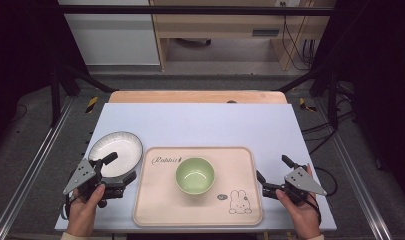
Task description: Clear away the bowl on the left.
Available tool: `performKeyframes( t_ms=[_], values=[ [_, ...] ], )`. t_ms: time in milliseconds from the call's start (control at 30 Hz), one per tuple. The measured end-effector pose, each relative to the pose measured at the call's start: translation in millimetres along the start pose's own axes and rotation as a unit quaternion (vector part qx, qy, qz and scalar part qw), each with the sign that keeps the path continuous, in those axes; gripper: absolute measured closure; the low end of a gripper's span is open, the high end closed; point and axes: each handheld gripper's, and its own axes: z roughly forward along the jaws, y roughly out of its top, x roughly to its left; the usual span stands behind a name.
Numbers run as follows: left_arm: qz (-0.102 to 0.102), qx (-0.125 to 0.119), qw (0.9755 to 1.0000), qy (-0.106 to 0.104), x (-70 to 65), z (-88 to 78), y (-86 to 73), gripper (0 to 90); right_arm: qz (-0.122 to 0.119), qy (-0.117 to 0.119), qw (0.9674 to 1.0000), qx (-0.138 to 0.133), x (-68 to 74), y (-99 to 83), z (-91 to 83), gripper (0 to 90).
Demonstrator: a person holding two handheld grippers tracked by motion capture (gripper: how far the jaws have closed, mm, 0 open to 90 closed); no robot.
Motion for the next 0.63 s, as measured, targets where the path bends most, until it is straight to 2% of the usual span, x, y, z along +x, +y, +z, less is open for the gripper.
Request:
performKeyframes(
  t_ms=[100, 200, 267, 433, 633],
  values=[
    [0.001, 0.003, 1.0000, 0.002, -0.5, -0.1, -2.6, 3.9, 0.000, 0.001, 1.0000, 0.000, 0.2, 0.1, 0.1, 3.1],
    [0.011, 0.010, 0.9999, 0.003, -1.8, 0.7, -6.4, 3.9, 0.000, 0.002, 1.0000, 0.000, 0.7, 0.1, 0.2, 3.1],
    [0.007, 0.013, 0.9999, 0.001, -2.9, 1.8, -9.5, 3.9, -0.001, 0.002, 1.0000, 0.000, 0.9, 0.2, 0.2, 3.1],
    [0.019, 0.028, 0.9994, -0.005, -7.2, 4.5, -15.1, 3.9, -0.001, 0.003, 1.0000, 0.000, 0.9, 0.5, 0.3, 3.2],
    [0.017, 0.036, 0.9992, -0.002, -8.5, 8.0, -16.7, 3.9, 0.000, 0.003, 1.0000, 0.000, 1.3, 0.6, 1.2, 3.1]
  ],
)
